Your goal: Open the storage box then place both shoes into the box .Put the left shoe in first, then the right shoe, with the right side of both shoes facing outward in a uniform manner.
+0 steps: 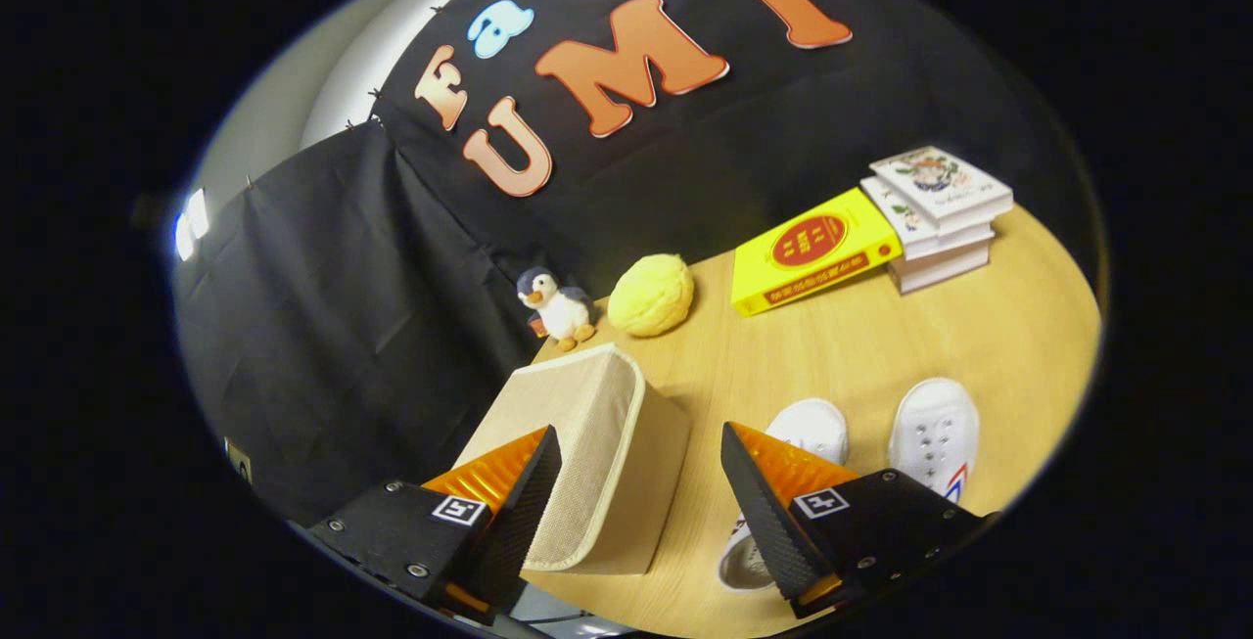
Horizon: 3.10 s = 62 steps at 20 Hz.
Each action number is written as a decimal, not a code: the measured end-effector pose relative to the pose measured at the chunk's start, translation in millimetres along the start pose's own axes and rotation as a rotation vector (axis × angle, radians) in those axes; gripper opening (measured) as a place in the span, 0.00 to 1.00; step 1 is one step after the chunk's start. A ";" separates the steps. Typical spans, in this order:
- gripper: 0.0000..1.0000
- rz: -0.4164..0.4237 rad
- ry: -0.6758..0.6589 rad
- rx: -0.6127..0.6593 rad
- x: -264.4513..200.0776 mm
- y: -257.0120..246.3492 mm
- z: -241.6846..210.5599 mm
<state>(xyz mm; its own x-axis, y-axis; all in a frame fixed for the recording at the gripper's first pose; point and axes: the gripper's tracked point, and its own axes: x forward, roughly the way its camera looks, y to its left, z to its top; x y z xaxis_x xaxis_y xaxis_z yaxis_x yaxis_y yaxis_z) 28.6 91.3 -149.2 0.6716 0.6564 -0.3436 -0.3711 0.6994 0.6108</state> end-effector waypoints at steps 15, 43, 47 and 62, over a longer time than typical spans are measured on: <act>0.97 0.319 0.300 0.331 44.2 45.1 -82.7; 0.03 0.436 0.082 0.304 0.1 207.2 7.6; 0.03 0.448 0.085 0.259 14.2 252.5 5.2; 0.76 0.338 0.165 -0.046 88.9 339.8 -37.9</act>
<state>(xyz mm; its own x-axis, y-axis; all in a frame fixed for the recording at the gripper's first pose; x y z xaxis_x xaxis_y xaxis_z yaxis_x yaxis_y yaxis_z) -62.2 398.1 0.8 0.3953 0.8866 -0.2403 -0.5850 0.4447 0.6782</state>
